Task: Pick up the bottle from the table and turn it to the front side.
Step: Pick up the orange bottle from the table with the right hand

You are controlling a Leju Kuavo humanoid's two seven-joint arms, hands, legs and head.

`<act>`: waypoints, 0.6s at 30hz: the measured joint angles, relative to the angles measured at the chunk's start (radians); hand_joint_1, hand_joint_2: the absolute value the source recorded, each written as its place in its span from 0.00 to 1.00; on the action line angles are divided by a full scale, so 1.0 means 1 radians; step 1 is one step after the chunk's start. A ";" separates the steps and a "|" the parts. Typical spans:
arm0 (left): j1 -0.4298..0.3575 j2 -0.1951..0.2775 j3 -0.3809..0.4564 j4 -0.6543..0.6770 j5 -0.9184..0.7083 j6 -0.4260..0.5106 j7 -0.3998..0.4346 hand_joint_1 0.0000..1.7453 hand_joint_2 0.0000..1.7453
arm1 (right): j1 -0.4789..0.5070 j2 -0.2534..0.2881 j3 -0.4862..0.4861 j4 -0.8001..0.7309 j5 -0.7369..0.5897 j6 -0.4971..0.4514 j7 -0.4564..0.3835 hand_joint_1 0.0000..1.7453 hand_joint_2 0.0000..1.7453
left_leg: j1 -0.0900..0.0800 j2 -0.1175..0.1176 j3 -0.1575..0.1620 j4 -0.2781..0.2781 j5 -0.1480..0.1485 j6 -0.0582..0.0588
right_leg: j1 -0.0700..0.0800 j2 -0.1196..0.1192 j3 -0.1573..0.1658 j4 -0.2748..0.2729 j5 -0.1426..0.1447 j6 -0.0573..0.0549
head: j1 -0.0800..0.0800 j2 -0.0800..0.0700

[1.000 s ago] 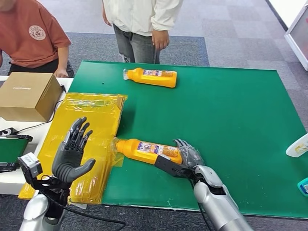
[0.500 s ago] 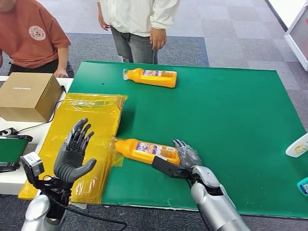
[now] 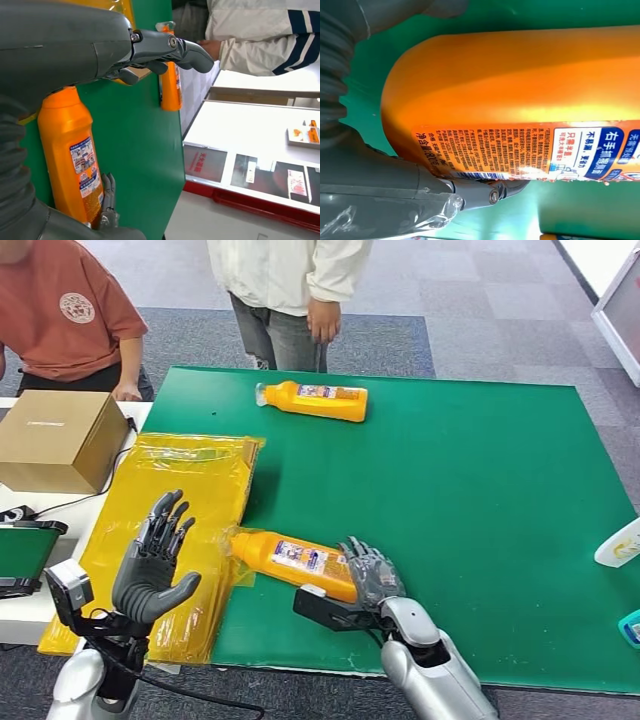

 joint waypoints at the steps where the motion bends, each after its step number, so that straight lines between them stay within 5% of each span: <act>1: 0.000 0.000 0.000 0.000 0.000 0.000 0.000 0.00 1.00 | 0.000 0.000 0.003 0.000 0.000 0.000 0.000 0.00 1.00 | 0.000 0.000 0.000 0.000 0.000 0.000 | 0.000 0.000 0.000 0.000 0.000 0.000 | 0.000 0.000; 18: -0.006 -0.013 -0.008 0.007 0.004 -0.019 0.000 0.00 1.00 | -0.074 0.054 0.023 0.117 -0.003 -0.059 0.015 0.00 1.00 | 0.000 0.000 0.000 0.000 0.000 0.000 | 0.000 0.000 0.000 0.000 0.000 0.000 | 0.000 0.000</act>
